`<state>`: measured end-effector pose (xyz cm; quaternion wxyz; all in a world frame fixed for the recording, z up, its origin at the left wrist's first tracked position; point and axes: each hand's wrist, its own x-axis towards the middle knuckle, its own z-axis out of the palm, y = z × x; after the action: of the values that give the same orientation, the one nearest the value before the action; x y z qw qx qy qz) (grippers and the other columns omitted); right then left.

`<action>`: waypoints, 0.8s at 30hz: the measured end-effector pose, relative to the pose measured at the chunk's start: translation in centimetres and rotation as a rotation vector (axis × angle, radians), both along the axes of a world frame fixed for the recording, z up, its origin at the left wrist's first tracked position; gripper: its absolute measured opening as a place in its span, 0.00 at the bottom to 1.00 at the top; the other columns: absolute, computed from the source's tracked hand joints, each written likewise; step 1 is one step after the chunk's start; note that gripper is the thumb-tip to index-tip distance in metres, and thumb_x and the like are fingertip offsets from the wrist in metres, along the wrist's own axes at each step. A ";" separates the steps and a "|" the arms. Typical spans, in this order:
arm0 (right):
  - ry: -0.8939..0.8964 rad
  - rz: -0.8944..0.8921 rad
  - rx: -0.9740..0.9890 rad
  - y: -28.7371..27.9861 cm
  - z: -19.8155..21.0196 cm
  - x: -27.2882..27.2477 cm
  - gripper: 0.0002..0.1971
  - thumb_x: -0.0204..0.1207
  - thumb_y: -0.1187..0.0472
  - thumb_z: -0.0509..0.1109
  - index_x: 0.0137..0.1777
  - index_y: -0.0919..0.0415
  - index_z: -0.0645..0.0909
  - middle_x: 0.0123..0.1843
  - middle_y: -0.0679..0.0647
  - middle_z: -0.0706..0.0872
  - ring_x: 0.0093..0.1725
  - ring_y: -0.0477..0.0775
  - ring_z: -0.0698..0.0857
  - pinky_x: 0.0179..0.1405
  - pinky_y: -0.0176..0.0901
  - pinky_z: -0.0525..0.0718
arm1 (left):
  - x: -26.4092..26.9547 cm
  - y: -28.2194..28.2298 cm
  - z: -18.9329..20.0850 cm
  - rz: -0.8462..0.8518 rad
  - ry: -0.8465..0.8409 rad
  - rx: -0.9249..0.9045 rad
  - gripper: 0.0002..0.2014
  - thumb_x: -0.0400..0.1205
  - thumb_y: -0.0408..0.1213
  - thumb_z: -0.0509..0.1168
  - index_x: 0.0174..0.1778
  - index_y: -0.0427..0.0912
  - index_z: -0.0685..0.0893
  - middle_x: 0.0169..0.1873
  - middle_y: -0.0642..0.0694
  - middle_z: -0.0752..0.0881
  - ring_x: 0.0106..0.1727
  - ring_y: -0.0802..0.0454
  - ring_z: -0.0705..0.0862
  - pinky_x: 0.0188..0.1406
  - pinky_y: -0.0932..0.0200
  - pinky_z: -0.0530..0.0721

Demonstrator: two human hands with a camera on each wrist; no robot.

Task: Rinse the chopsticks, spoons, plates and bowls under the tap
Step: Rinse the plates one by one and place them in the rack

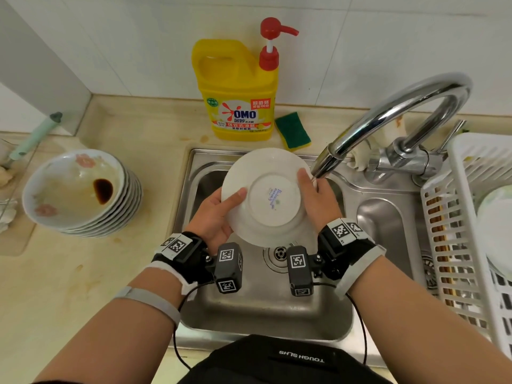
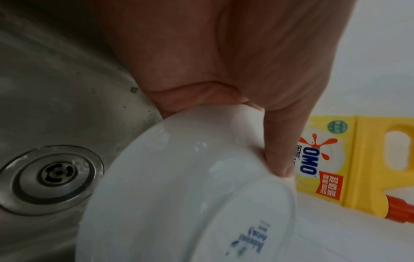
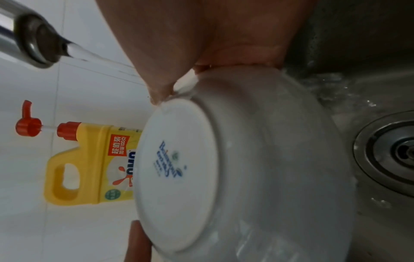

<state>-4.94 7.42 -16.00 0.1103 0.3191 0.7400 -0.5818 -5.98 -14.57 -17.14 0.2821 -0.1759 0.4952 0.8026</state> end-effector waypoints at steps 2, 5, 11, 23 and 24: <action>0.034 0.001 -0.003 -0.1 0.3 0.0 0.24 0.84 0.35 0.61 0.63 0.55 0.75 0.54 0.51 0.81 0.55 0.50 0.79 0.59 0.48 0.73 | -0.4 -0.1 -0.2 0.017 0.012 -0.030 0.24 0.79 0.40 0.74 0.72 0.40 0.81 0.66 0.37 0.88 0.67 0.36 0.87 0.53 0.45 0.90; 0.072 0.025 0.035 0.0 0.6 -0.3 0.24 0.86 0.38 0.61 0.70 0.55 0.75 0.60 0.54 0.83 0.59 0.53 0.80 0.59 0.47 0.72 | -0.6 0.0 -0.5 0.047 0.010 -0.100 0.23 0.78 0.41 0.76 0.68 0.41 0.80 0.65 0.38 0.88 0.66 0.37 0.87 0.51 0.45 0.89; 0.153 0.058 0.050 0.2 1.0 -0.1 0.18 0.88 0.46 0.63 0.70 0.55 0.79 0.59 0.54 0.87 0.57 0.53 0.83 0.54 0.44 0.77 | -0.3 0.0 -1.3 0.050 -0.037 -0.098 0.30 0.78 0.49 0.76 0.70 0.36 0.79 0.65 0.39 0.89 0.68 0.39 0.87 0.52 0.47 0.89; 0.128 -0.044 -0.056 -0.4 0.2 0.3 0.16 0.83 0.40 0.68 0.62 0.46 0.74 0.60 0.49 0.85 0.61 0.51 0.83 0.62 0.50 0.79 | -0.3 -0.3 -1.0 0.002 -0.014 -0.061 0.24 0.78 0.45 0.76 0.70 0.47 0.80 0.67 0.44 0.87 0.71 0.40 0.84 0.52 0.47 0.89; 0.136 -0.034 -0.023 -0.2 0.1 0.2 0.18 0.83 0.40 0.68 0.63 0.50 0.75 0.61 0.51 0.85 0.60 0.51 0.83 0.59 0.48 0.78 | -0.3 -0.3 -1.0 0.015 -0.018 -0.089 0.25 0.76 0.46 0.77 0.68 0.48 0.79 0.65 0.44 0.87 0.69 0.41 0.85 0.51 0.48 0.89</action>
<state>-4.74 7.17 -15.87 0.0536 0.2901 0.7336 -0.6123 -6.32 -14.88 -18.11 0.2726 -0.1991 0.5265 0.7803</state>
